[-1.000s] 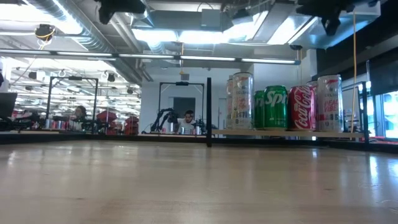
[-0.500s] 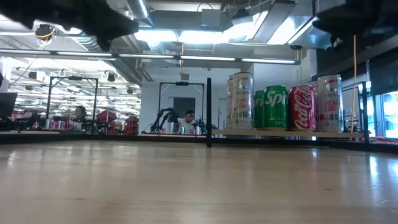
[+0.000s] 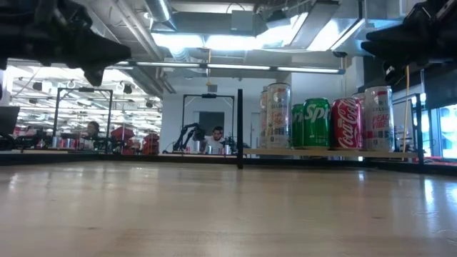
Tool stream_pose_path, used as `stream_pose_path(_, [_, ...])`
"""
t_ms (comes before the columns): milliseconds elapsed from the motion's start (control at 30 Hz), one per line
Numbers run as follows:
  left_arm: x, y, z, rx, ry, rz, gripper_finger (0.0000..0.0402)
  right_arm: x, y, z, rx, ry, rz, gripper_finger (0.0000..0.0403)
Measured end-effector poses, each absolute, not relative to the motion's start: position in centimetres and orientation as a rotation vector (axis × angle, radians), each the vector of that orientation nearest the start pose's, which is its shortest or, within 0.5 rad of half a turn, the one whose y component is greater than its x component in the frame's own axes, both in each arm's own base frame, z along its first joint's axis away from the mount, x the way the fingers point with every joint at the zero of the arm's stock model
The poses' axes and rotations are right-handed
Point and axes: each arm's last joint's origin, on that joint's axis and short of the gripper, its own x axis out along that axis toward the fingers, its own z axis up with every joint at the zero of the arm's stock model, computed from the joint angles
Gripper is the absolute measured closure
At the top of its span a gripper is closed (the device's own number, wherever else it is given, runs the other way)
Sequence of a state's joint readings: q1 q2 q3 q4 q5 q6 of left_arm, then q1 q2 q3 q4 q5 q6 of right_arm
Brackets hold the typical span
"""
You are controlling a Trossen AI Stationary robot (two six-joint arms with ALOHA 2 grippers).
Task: Place canned beverage on shelf
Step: Return to Home Position
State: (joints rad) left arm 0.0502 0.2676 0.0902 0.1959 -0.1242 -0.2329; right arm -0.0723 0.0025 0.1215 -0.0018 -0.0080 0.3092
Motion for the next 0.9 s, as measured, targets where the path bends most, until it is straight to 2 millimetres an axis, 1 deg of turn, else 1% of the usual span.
stream_pose_path(200, [10.3, 0.7, 17.6, -0.236, -0.111, 0.119, 0.0362, 9.0, -0.7, 19.9, 0.306, -0.153, -0.058, 0.0324])
stream_pose_path(400, [9.7, 0.6, 17.4, -0.220, -0.095, 0.074, 0.0362, 9.6, -0.7, 17.9, 0.353, -0.143, -0.055, 0.0324])
stream_pose_path(500, [9.7, 0.6, 17.1, -0.203, -0.061, 0.071, 0.0363, 9.7, -0.7, 16.9, 0.367, -0.050, -0.072, 0.0324])
stream_pose_path(567, [9.7, 0.5, 16.7, -0.202, -0.023, 0.065, 0.0363, 9.7, -0.7, 16.8, 0.364, -0.039, -0.070, 0.0324])
stream_pose_path(900, [9.7, 0.5, 16.7, -0.231, -0.020, 0.045, 0.0363, 9.7, -0.7, 16.8, 0.389, -0.034, -0.066, 0.0324])
